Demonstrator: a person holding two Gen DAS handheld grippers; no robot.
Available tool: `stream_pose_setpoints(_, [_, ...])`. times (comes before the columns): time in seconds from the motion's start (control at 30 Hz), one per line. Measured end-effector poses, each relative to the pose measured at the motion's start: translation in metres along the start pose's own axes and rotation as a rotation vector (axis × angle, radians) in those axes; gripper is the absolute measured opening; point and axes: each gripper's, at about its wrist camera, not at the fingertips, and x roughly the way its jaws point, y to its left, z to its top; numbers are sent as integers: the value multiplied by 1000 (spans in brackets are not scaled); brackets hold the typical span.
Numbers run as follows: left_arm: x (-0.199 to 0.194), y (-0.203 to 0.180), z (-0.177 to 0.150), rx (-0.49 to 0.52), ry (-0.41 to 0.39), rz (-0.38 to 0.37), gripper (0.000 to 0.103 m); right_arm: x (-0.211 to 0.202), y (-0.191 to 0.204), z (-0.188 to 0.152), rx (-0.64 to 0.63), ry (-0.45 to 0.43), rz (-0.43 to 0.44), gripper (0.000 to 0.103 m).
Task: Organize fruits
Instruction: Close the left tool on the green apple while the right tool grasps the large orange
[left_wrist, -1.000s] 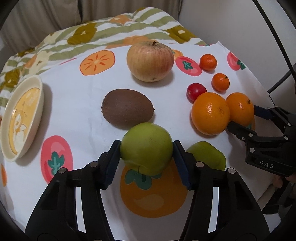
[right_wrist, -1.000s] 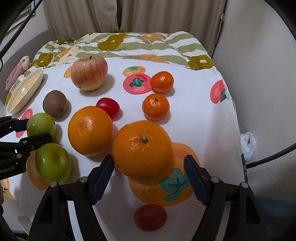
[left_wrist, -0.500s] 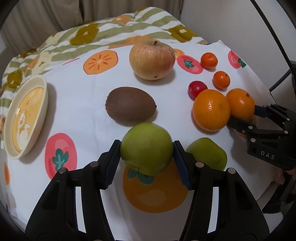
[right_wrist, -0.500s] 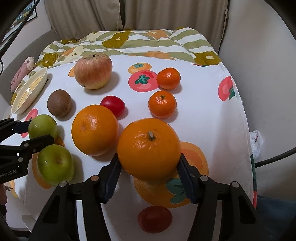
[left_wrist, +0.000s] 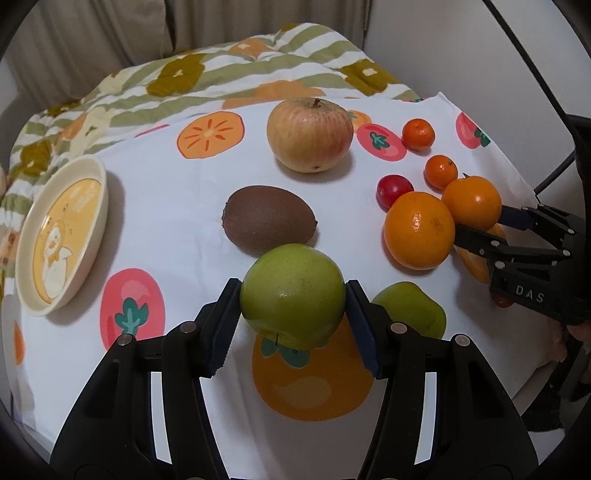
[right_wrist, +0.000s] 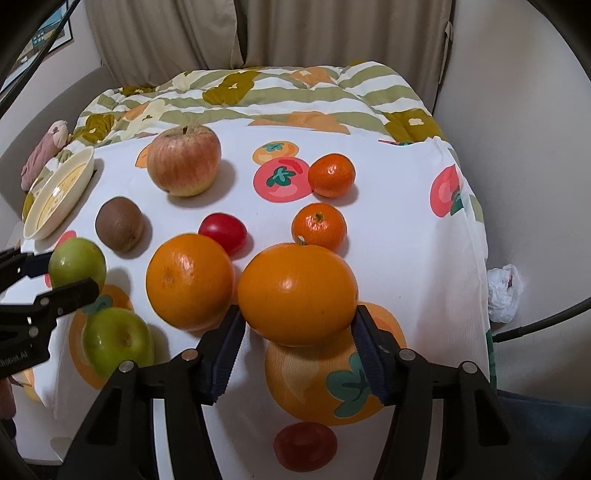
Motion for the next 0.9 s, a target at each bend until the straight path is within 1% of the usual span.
stream_pose_setpoints(0.27, [-2, 1, 2, -1, -4, 5, 61, 7, -12, 0, 48, 53, 24, 56])
stream_pose_setpoints(0.47, [-2, 0, 5, -2, -4, 9, 61, 10, -9, -2, 19, 64, 15, 56])
stream_pose_setpoints(0.63, [-2, 0, 7, -2, -3, 10, 61, 13, -2, -5, -12, 83, -13, 56])
stream_pose_setpoints(0.9, [-3, 1, 7, -10, -5, 14, 61, 16, 1, -2, -41, 70, -15, 60])
